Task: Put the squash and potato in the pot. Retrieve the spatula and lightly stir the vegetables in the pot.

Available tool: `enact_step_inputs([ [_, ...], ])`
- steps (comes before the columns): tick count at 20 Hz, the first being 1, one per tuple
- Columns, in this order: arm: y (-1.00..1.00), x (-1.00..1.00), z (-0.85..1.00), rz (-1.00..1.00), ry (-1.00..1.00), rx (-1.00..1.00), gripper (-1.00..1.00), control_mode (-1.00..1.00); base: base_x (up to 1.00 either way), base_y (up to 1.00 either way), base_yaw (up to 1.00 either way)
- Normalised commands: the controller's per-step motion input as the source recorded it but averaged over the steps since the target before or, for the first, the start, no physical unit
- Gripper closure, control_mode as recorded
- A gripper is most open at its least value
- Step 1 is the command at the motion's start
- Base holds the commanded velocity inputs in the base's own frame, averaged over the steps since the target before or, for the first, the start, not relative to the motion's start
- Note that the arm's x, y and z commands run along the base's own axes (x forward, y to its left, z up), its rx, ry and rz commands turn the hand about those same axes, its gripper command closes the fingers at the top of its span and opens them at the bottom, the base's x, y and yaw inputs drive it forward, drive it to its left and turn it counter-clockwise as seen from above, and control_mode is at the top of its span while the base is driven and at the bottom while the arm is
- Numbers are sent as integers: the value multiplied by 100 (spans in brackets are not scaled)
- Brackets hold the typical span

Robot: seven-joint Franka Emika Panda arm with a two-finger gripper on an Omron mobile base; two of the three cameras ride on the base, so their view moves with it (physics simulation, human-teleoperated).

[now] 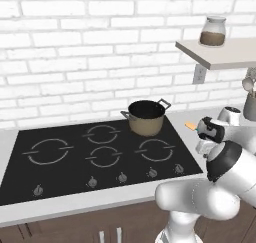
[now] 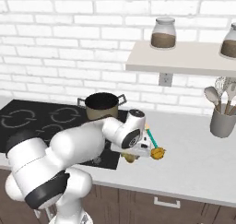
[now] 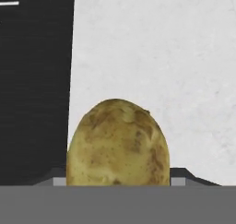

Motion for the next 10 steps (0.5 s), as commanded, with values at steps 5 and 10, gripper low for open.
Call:
enact_step_inputs([
  [5,99,-13,59,14,1,0,100,-100,0,0,0],
  [10,95,0,91,11,0,1,100,-100,0,0,0],
])
